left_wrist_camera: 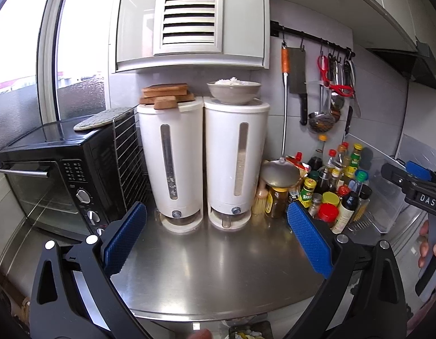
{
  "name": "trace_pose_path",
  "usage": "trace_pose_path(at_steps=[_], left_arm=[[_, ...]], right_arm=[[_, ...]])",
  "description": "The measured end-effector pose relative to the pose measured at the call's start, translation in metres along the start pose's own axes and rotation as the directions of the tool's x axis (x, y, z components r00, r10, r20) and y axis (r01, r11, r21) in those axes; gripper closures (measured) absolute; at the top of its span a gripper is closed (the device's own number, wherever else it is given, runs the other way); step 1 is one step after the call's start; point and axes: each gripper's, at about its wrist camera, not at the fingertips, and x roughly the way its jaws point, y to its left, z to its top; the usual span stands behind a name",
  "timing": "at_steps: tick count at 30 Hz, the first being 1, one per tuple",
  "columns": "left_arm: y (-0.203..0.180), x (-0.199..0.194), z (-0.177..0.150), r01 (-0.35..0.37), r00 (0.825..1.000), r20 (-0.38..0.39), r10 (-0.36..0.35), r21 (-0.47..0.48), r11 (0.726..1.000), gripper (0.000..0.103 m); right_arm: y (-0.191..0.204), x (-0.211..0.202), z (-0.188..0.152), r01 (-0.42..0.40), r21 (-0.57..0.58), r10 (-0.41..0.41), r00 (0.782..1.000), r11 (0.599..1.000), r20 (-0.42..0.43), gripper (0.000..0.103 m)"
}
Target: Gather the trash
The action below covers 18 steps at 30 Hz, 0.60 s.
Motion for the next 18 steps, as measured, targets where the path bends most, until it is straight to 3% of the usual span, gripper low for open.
trace_pose_path(at_steps=[8, 18], left_arm=[[0.004, 0.007, -0.001, 0.059, 0.997, -0.047, -0.060, -0.031, 0.998, 0.008], [0.005, 0.012, -0.004, 0.000, 0.999, -0.051, -0.001, -0.008, 1.000, 0.008]], right_arm=[[0.001, 0.003, -0.002, 0.002, 0.010, -0.002, 1.000, 1.000, -0.014, 0.003], [0.002, 0.008, -0.004, -0.006, 0.007, 0.006, 1.000, 1.000, -0.017, 0.003]])
